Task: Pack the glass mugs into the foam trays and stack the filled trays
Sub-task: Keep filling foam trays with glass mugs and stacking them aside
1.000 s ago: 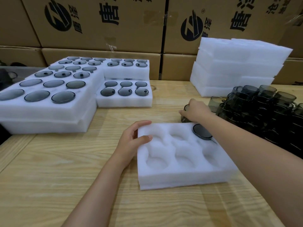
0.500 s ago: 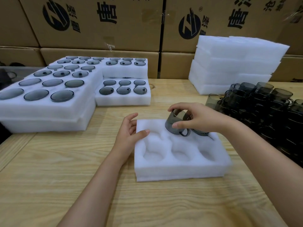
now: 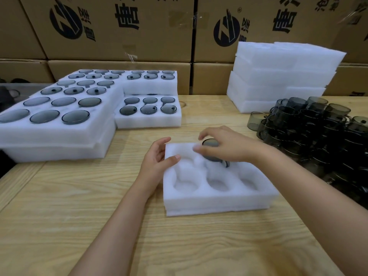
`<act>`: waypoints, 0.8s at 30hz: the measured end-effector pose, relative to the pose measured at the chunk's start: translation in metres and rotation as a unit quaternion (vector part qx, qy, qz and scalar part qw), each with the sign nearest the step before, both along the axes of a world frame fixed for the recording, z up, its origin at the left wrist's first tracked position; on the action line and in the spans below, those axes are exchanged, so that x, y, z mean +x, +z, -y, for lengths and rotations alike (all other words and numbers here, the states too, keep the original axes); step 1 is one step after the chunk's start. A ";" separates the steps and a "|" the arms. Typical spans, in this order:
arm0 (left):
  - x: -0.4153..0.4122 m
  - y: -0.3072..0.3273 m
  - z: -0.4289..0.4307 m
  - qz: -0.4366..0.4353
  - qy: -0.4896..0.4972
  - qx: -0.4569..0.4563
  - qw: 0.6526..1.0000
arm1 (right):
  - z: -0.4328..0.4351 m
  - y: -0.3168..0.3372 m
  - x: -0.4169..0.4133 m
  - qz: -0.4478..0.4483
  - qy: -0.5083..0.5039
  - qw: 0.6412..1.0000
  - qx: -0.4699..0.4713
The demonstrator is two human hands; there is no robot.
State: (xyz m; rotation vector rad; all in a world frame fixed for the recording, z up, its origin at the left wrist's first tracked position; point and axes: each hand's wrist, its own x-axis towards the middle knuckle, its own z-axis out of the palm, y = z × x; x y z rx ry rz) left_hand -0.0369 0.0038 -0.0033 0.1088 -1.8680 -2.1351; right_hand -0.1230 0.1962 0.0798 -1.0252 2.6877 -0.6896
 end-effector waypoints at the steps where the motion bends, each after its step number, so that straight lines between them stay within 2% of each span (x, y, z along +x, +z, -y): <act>1: 0.000 0.000 0.000 0.000 -0.001 -0.002 1.000 | 0.008 -0.002 -0.001 -0.016 -0.018 0.999 -0.030; 2: 0.000 0.000 0.001 0.000 -0.001 -0.003 1.000 | 0.017 -0.004 -0.001 -0.040 -0.023 0.998 -0.035; 4: 0.000 0.000 0.001 -0.001 -0.002 -0.001 1.000 | 0.032 -0.016 0.000 -0.075 -0.018 0.996 0.046; 6: 0.000 0.000 0.001 -0.003 -0.003 -0.003 1.000 | 0.038 -0.031 0.003 -0.071 -0.028 0.989 0.128; 7: 0.000 -0.001 0.001 -0.003 -0.003 -0.006 1.000 | 0.038 -0.037 0.003 -0.067 -0.036 0.988 0.136; 15: -0.001 -0.003 0.001 -0.003 -0.004 -0.004 1.000 | 0.038 -0.039 0.006 -0.095 -0.055 0.985 0.133; 17: -0.001 -0.003 0.002 -0.005 -0.002 -0.007 1.000 | 0.035 -0.033 0.010 -0.091 -0.046 0.991 0.090; 19: -0.002 -0.003 0.002 -0.005 -0.003 -0.007 1.000 | 0.024 -0.024 0.015 -0.118 -0.084 0.989 -0.015; 21: -0.002 -0.003 0.002 -0.004 -0.002 -0.001 1.000 | 0.001 -0.016 0.016 -0.204 -0.191 0.955 -0.095; 23: -0.002 -0.003 0.002 -0.003 -0.003 0.002 1.000 | -0.034 -0.013 0.015 -0.267 -0.322 0.902 -0.106; 24: -0.002 -0.003 0.001 -0.003 -0.004 0.002 1.000 | -0.051 -0.013 0.014 -0.260 -0.382 0.881 -0.101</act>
